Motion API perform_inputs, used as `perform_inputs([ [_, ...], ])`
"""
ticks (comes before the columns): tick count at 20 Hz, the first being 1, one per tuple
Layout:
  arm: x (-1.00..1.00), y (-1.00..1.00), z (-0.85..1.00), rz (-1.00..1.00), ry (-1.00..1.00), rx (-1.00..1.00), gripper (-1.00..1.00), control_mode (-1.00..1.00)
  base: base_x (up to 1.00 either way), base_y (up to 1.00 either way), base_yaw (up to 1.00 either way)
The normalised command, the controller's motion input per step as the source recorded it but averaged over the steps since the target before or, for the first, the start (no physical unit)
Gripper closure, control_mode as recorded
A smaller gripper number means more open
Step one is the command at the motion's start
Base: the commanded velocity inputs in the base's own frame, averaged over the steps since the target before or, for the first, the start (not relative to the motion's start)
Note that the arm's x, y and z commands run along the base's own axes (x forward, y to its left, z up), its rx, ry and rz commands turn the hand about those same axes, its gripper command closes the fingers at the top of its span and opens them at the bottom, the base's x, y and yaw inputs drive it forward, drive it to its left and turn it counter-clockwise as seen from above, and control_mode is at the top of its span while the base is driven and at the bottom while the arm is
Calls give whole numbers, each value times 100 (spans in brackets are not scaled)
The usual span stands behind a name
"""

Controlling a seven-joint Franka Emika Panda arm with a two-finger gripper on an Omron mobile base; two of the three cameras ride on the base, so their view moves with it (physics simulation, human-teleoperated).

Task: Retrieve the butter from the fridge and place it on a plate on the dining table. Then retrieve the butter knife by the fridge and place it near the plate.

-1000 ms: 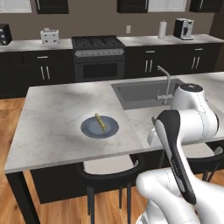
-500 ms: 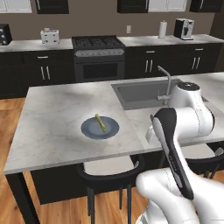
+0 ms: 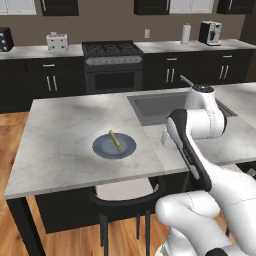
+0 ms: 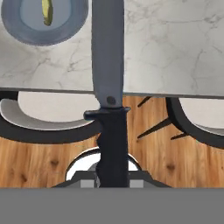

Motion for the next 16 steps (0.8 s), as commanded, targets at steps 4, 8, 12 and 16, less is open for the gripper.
perform_inputs([
  [4,100,-18,-16,0,13,12,100,-100,0,0,0],
  [8,99,4,-34,0,0,5,100,-100,0,0,0],
  [12,97,5,-40,0,0,0,100,-100,0,0,0],
  [16,100,3,-57,0,0,0,100,-100,0,0,0],
])
